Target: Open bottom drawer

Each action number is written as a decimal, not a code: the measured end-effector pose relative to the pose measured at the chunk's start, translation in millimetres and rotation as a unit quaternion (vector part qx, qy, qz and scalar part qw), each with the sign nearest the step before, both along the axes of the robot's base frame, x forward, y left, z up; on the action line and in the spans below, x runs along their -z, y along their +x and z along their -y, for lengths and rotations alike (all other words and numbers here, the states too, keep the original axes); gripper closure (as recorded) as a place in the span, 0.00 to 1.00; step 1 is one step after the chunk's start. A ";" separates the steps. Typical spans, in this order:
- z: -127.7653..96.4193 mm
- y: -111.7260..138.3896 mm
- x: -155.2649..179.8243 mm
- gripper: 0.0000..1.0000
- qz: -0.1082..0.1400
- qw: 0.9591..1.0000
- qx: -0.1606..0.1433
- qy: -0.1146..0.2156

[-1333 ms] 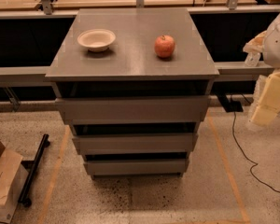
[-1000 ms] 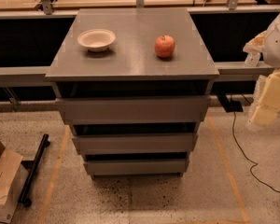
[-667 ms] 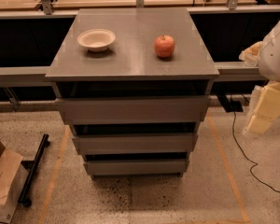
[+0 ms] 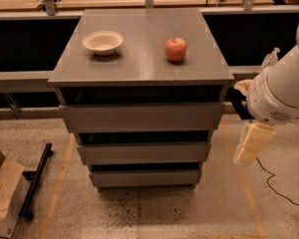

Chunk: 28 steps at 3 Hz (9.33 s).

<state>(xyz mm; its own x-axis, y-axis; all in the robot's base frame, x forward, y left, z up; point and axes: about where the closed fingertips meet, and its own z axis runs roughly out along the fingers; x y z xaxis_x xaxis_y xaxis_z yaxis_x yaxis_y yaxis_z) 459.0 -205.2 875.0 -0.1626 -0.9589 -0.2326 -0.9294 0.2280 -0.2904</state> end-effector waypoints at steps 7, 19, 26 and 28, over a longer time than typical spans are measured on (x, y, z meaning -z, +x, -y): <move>-50.5 79.6 281.5 0.00 -0.074 0.995 -0.048 -0.050; -60.4 125.6 554.4 0.00 -0.205 0.965 -0.013 0.163; -43.2 206.0 672.2 0.00 -0.137 0.963 0.006 0.230; -55.5 191.4 686.8 0.15 -0.158 0.956 0.011 0.245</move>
Offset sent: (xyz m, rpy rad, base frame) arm 0.0161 0.0032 -0.0449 0.0036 0.0493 -0.0234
